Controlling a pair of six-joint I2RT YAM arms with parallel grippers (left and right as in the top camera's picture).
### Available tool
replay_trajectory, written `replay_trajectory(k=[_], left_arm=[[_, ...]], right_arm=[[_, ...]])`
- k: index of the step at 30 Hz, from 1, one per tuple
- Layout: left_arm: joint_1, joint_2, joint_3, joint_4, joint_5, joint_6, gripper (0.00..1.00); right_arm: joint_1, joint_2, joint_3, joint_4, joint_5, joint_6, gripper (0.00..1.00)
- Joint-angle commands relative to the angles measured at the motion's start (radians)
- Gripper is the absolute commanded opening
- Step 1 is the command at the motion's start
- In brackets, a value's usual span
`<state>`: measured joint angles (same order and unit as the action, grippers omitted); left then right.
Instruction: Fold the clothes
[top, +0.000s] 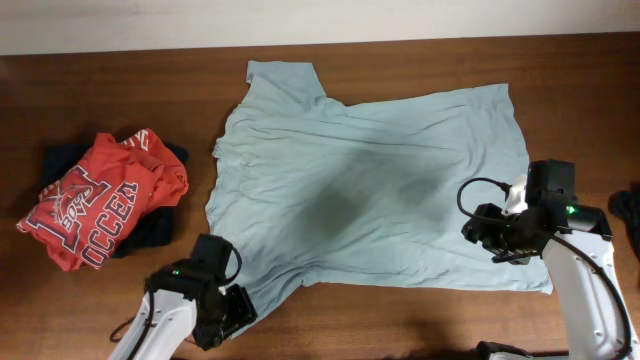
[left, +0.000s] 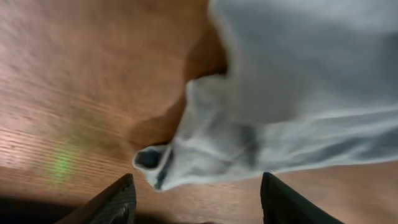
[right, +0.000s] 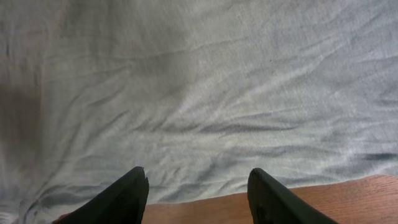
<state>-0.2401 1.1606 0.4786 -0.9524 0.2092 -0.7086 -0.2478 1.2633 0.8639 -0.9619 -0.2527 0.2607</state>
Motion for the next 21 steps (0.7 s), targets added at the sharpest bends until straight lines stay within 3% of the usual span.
replay_trajectory(k=[1,7,9,13,21], left_arm=[[-0.001,-0.008,-0.035,0.032,0.024,-0.021,0.62],[-0.001,-0.008,-0.056,0.099,0.026,0.0,0.43],[-0.001,-0.008,-0.056,0.109,0.047,0.029,0.29],[-0.001,-0.008,-0.031,0.104,0.128,0.072,0.11],[-0.001,-0.009,0.237,-0.106,0.143,0.124,0.1]], right_arm=[[0.005,-0.006,0.013,0.0,-0.005,-0.002,0.56],[0.005,-0.006,0.013,0.0,-0.005,-0.002,0.56],[0.005,-0.006,0.013,0.0,-0.005,-0.002,0.56],[0.005,-0.006,0.013,0.0,-0.005,-0.002,0.56],[0.005,-0.006,0.013,0.0,-0.005,-0.002,0.56]])
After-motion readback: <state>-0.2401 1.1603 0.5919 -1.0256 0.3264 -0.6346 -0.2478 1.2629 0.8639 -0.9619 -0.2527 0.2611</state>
